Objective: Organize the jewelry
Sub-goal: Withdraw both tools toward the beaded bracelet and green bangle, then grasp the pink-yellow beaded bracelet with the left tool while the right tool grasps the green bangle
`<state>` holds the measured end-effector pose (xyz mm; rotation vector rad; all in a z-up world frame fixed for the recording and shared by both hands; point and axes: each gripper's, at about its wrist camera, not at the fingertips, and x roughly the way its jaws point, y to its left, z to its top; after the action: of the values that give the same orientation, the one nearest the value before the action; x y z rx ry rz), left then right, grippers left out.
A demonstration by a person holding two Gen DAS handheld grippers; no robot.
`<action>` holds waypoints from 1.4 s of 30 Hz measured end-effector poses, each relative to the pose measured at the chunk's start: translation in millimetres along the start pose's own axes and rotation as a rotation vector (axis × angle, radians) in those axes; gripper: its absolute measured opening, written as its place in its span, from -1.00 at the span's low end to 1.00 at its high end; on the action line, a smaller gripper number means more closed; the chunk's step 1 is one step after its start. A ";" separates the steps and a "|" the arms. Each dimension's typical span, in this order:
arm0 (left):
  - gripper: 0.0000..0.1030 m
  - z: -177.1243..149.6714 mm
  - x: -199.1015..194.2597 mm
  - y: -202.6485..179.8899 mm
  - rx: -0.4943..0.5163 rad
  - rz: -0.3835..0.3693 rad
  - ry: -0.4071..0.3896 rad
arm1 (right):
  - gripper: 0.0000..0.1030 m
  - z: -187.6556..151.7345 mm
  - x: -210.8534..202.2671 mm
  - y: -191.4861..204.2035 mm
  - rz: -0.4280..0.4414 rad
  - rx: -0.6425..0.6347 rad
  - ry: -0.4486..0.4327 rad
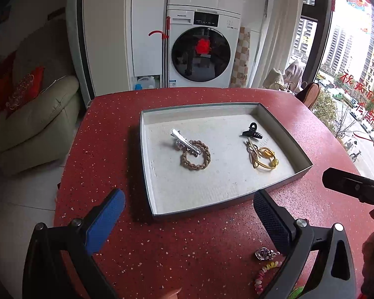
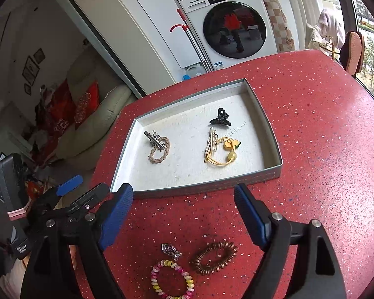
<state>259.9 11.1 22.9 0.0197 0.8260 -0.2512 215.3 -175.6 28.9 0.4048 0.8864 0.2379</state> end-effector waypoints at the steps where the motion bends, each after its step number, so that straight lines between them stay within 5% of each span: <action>1: 1.00 -4.7 -2.2 -0.2 0.001 -0.008 0.009 | 0.66 -4.9 -3.3 -0.3 0.006 0.004 -0.002; 24: 1.00 -93.9 -3.5 -7.5 -0.024 -0.063 0.192 | 0.66 -110.8 -34.3 -18.6 -0.128 0.004 0.157; 42: 1.00 -98.2 12.1 -50.4 0.118 -0.087 0.233 | 0.66 -153.1 -46.4 -8.4 -0.231 -0.101 0.181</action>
<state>185.0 -29.1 -48.7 0.1253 1.0438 -0.3848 66.3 -162.8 -28.6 0.1863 1.0853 0.1062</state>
